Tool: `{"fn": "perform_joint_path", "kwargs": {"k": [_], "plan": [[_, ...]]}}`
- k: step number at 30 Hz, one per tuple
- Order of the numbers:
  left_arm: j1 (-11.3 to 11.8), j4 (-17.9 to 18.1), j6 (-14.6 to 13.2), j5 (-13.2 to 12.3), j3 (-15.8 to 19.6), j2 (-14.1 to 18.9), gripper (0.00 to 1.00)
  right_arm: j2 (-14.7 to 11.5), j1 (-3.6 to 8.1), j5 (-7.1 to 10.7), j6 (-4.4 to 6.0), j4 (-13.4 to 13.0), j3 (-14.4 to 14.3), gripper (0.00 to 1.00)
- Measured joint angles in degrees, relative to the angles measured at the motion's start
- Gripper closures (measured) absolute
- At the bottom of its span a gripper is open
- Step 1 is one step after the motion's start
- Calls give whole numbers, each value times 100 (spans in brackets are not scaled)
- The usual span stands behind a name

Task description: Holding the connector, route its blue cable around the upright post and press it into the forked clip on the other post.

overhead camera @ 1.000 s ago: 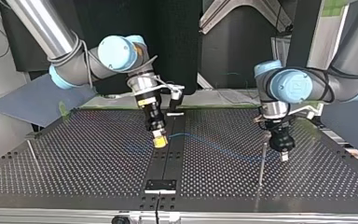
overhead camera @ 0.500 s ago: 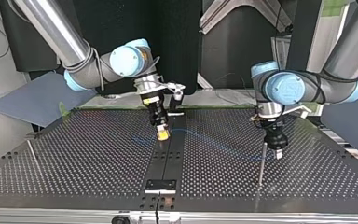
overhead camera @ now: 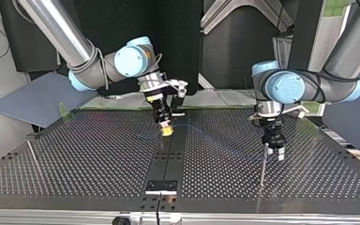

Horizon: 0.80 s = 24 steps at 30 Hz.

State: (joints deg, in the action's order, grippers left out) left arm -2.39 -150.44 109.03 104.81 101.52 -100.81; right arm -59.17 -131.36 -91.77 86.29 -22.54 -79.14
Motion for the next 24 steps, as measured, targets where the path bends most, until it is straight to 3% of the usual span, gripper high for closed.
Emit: {"fn": "perform_joint_path", "kwargs": {"k": [6,15,24], "plan": [[-9,-21,50,182,11,-14,0,143,-9,-63,-78,41,-97,100],[-72,-54,35,9,11,-357,0,350,74,-117,-43,-166,-225,100],[-87,-57,30,16,11,-414,0,766,144,-249,-53,-190,-231,100]]}}
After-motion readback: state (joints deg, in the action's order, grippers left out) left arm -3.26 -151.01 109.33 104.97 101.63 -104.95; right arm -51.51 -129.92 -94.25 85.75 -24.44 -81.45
